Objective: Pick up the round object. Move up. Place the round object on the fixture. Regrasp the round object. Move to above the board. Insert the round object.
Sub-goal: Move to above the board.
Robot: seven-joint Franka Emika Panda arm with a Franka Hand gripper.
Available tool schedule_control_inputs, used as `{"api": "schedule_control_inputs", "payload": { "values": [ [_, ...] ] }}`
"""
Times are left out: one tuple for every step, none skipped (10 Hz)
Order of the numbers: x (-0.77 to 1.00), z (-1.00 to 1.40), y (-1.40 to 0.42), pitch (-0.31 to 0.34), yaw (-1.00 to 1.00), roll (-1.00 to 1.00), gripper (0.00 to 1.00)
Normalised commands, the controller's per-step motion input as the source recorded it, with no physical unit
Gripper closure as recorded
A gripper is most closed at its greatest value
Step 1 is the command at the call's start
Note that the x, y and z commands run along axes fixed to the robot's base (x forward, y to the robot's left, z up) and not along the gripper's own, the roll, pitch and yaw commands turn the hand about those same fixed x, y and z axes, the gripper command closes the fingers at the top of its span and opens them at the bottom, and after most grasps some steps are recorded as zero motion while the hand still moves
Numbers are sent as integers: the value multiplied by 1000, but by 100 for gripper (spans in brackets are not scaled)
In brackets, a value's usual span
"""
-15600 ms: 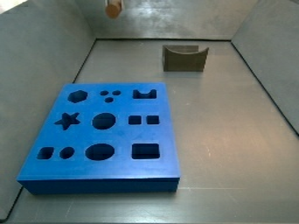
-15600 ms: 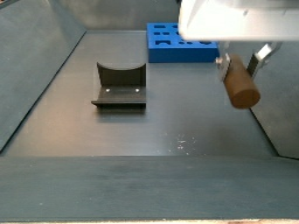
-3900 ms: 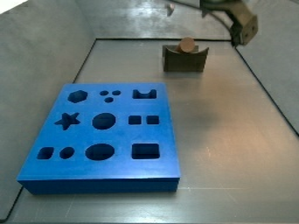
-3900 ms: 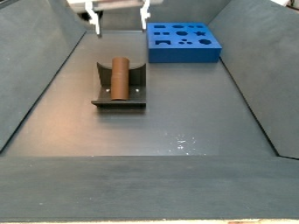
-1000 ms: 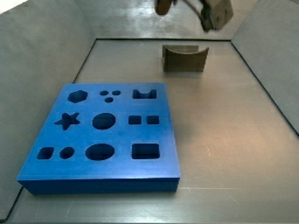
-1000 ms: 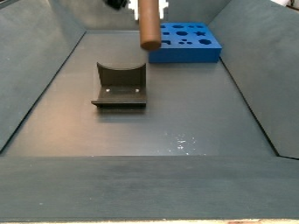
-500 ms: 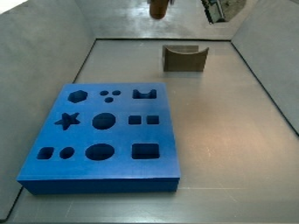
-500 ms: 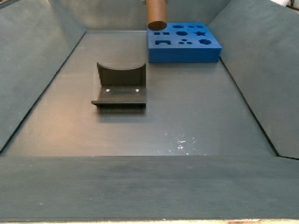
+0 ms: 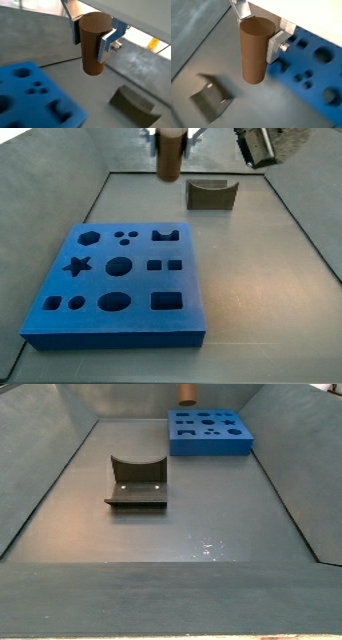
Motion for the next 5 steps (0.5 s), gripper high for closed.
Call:
{"api": "schedule_control_inputs", "payload": {
  "values": [
    [-148, 8, -503, 10, -29, -1000, 100],
    [-72, 13, -192, 10, -28, -1000, 100],
    [-64, 20, -89, 5, -26, -1000, 100],
    [-79, 26, -35, -5, -26, -1000, 100],
    [-83, 25, 11, -15, -20, -1000, 100]
  ]
}}
